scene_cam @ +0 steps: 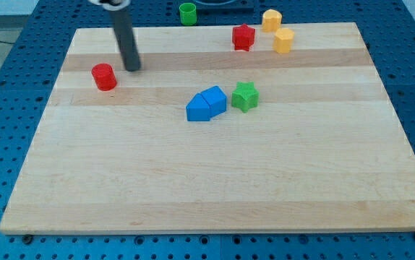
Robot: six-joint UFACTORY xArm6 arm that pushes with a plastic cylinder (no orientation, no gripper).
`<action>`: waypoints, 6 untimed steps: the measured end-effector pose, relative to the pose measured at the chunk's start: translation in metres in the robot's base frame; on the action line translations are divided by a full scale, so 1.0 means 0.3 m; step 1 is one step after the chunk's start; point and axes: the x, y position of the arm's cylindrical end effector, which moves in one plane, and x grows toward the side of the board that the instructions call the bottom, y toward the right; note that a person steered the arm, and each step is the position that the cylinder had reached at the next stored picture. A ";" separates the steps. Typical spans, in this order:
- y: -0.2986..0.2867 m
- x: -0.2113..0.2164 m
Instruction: Nudge the red star a bit left
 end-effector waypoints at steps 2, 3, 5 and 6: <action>-0.029 0.150; 0.307 0.029; 1.104 -0.075; 1.454 -0.087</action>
